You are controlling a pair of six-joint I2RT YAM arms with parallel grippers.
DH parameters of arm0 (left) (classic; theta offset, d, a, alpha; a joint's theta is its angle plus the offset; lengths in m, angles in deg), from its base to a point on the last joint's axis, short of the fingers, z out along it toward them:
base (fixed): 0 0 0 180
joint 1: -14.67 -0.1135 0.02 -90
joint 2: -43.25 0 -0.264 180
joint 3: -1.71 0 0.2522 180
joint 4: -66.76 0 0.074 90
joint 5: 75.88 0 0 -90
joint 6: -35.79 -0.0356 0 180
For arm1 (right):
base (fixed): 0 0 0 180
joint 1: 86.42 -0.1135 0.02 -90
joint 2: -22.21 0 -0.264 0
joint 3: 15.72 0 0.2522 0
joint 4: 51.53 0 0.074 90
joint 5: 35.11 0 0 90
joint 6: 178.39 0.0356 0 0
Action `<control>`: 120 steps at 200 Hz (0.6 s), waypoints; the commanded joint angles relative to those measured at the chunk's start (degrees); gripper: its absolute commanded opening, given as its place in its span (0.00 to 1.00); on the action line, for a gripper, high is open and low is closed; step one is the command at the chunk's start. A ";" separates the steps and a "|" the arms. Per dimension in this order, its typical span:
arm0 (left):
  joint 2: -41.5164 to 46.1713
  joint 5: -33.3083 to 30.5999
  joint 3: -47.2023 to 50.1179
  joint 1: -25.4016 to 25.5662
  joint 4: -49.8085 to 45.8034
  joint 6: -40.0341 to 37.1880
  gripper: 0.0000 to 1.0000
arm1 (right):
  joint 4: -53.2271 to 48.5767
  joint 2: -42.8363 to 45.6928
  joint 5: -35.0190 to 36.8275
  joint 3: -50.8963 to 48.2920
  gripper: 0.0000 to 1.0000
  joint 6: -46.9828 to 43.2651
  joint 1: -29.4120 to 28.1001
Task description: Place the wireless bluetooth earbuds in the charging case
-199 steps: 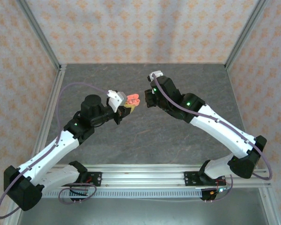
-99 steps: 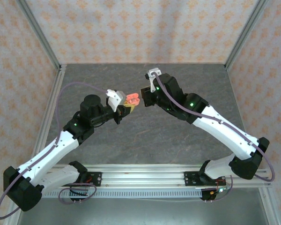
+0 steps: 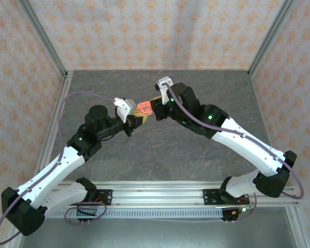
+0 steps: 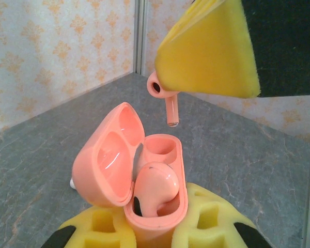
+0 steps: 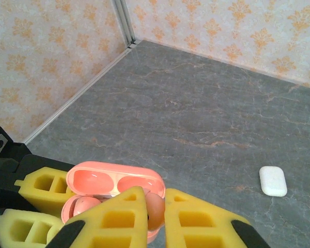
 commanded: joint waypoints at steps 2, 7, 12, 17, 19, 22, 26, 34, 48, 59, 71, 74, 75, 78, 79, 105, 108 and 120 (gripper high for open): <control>1.24 0.97 0.01 0.36 2.39 0.78 0.00 | 1.80 -0.11 -0.34 -0.65 0.13 -1.93 -0.36; 1.24 1.09 0.04 0.31 2.39 0.81 0.00 | 1.88 -0.18 -0.51 -0.66 0.13 -2.04 -0.30; 1.23 1.14 0.03 0.31 2.35 0.92 0.00 | 1.96 -0.13 -0.46 -0.66 0.13 -2.15 -0.34; 1.23 1.23 0.08 0.31 2.39 0.96 0.00 | 2.02 -0.33 -0.59 -0.70 0.13 -2.28 -0.36; 1.24 1.26 0.10 0.30 2.39 1.03 0.00 | 2.05 -0.33 -0.60 -0.70 0.13 -2.34 -0.33; 1.24 1.27 0.13 0.31 2.38 1.05 0.00 | 2.06 -0.38 -0.61 -0.75 0.13 -2.37 -0.32; 1.26 1.34 0.09 0.30 2.38 1.05 0.00 | 2.10 -0.56 -0.62 -0.75 0.13 -2.41 -0.34; 1.24 1.44 0.29 0.31 2.46 1.16 0.00 | 2.06 -0.73 -0.97 -0.74 0.13 -2.50 -0.32; 1.32 1.53 0.41 0.35 2.45 1.38 0.00 | 1.97 -1.13 -1.58 -0.75 0.13 -2.55 -0.32; 1.41 1.46 0.57 0.31 2.43 1.35 0.00 | 1.97 -1.37 -2.21 -0.97 0.13 -2.57 -0.31; 1.57 1.45 0.66 0.30 2.48 1.40 0.00 | 1.97 -1.55 -2.86 -1.26 0.13 -2.67 -0.27; 1.59 1.39 0.60 0.31 2.43 1.40 0.00 | 1.97 -1.52 -3.07 -1.32 0.13 -2.74 -0.32; 1.59 1.37 0.63 0.31 2.46 1.40 0.00 | 1.97 -1.54 -3.11 -1.34 0.13 -2.80 -0.32; 1.59 1.36 0.56 0.32 2.46 1.40 0.00 | 1.97 -1.56 -3.34 -1.33 0.13 -2.81 -0.32; 1.59 1.36 0.52 0.36 2.43 1.40 0.00 | 1.97 -1.52 -3.43 -1.44 0.13 -2.83 -0.36; 1.76 1.19 0.36 0.30 2.24 1.21 0.00 | 1.25 -1.54 -5.19 -1.63 0.13 -3.85 -0.33; 1.81 1.19 0.37 0.30 2.22 1.16 0.00 | 1.05 -1.54 -5.34 -1.63 0.13 -3.98 -0.39; 1.85 1.19 0.37 0.30 2.11 1.13 0.00 | 0.04 -1.57 -5.35 -1.48 0.13 -4.79 -0.32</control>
